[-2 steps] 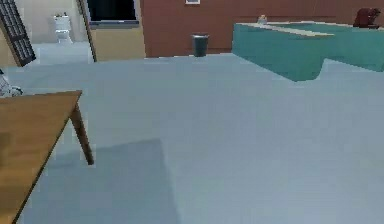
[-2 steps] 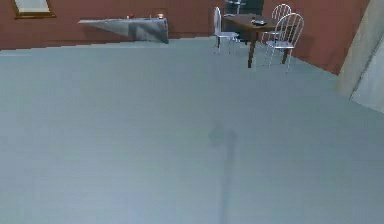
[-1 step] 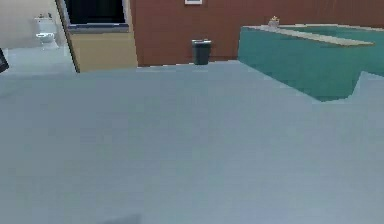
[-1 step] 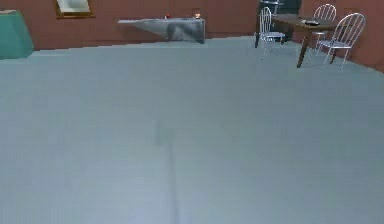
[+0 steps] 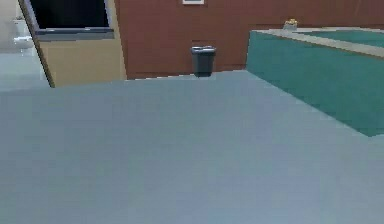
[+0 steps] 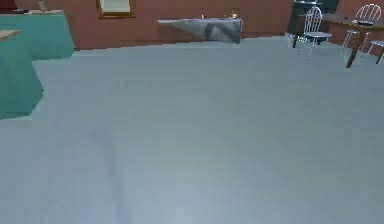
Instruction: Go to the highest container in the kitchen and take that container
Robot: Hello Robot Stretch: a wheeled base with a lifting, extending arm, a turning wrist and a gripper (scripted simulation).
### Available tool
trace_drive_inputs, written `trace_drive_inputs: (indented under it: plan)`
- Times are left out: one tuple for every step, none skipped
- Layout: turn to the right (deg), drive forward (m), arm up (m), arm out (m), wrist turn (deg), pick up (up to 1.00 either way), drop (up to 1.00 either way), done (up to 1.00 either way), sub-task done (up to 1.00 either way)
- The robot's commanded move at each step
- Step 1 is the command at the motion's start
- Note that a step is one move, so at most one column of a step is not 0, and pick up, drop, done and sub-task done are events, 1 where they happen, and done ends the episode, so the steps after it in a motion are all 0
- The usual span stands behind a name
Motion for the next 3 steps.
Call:
trace_drive_inputs:
  plan:
    - [0.0,1.00,0.00,0.00,0.0,0.00,0.00,0.00,0.00]
    - [0.0,1.00,0.00,0.00,0.0,0.00,0.00,0.00,0.00]
    - [0.0,1.00,0.00,0.00,0.0,0.00,0.00,0.00,0.00]
